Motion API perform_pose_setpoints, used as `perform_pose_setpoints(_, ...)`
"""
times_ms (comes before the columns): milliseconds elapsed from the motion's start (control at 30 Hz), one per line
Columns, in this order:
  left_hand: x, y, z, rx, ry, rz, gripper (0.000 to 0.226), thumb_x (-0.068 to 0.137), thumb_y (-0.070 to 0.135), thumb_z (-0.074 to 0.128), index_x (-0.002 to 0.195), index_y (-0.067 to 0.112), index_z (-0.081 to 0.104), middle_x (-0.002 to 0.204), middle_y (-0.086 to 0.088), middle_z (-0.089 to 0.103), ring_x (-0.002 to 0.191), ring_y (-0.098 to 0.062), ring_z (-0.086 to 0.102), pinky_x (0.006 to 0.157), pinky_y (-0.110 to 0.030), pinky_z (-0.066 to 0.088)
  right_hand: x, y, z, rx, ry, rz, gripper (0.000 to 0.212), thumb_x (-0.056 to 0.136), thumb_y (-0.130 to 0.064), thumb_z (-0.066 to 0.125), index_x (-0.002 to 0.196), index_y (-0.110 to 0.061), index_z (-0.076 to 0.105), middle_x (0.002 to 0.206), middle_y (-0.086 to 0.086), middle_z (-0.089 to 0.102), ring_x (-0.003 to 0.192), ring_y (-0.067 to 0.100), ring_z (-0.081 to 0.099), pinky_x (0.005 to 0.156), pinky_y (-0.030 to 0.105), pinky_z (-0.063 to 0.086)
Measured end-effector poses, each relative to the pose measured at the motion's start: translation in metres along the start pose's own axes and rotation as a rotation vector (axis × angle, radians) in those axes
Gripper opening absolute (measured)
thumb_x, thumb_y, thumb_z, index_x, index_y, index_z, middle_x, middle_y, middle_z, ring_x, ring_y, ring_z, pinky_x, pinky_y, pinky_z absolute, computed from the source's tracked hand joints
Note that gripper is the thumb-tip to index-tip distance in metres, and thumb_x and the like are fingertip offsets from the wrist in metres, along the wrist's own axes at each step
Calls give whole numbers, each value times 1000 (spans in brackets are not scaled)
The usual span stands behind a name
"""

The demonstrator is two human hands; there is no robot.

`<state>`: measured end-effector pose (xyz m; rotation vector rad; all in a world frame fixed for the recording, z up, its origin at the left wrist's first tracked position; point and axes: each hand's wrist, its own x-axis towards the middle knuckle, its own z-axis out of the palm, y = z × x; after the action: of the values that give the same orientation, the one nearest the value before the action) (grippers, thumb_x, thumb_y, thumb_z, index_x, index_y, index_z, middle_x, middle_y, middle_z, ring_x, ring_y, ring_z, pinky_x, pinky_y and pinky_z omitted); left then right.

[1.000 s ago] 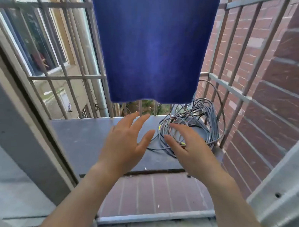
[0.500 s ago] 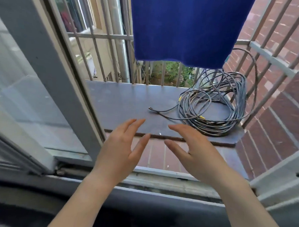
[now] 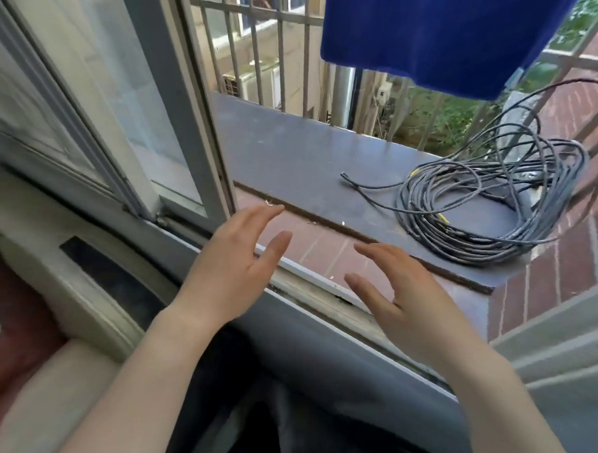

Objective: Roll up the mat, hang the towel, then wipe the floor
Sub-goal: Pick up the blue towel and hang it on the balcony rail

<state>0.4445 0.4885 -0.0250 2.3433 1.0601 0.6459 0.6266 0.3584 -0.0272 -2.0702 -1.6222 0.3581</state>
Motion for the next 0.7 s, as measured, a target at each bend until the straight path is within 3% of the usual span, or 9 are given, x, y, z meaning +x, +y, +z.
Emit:
perform_pose_setpoints(133,-54,-4,-10,68,74,-138,49,93,56,35,135,32,44,137,16,43,127,-1,36,104,-18,27,-4,-11,19,62,-79,-141,52,89,-54,40,135,-31,42,138,-15,42,127,5,35,95,13,22)
perform_pose_setpoints(267,-119,-13,-28,133,176,-324,50,93,55,37,135,31,45,139,14,42,129,-2,36,108,-25,31,-5,-48,45,129,-207,-344,63,84,-66,32,132,-28,46,134,-11,47,124,8,41,99,18,29)
perform_pose_setpoints(367,-167,-19,-45,153,238,-458,51,91,57,34,135,34,44,142,15,39,130,-1,34,105,-30,37,-9,-83,62,148,-304,-492,60,85,-61,34,134,-27,45,136,-11,46,125,7,40,99,18,29)
perform_pose_setpoints(467,-212,-26,-62,148,291,-581,54,88,60,30,136,38,41,145,17,34,129,3,31,104,-25,33,-14,-114,79,154,-369,-617,60,86,-61,34,135,-28,43,137,-13,45,127,6,39,102,22,32)
perform_pose_setpoints(567,-256,-34,-76,165,364,-688,51,92,58,33,137,37,39,146,17,32,132,-1,29,108,-32,34,-24,-148,99,157,-446,-716,60,85,-60,34,136,-30,42,136,-15,44,126,5,39,99,20,34)
perform_pose_setpoints(700,-323,-43,-96,208,480,-803,57,87,61,31,136,35,42,142,17,36,129,2,32,102,-18,23,-51,-202,131,163,-550,-850,61,85,-60,34,135,-28,42,136,-13,45,124,7,42,98,22,38)
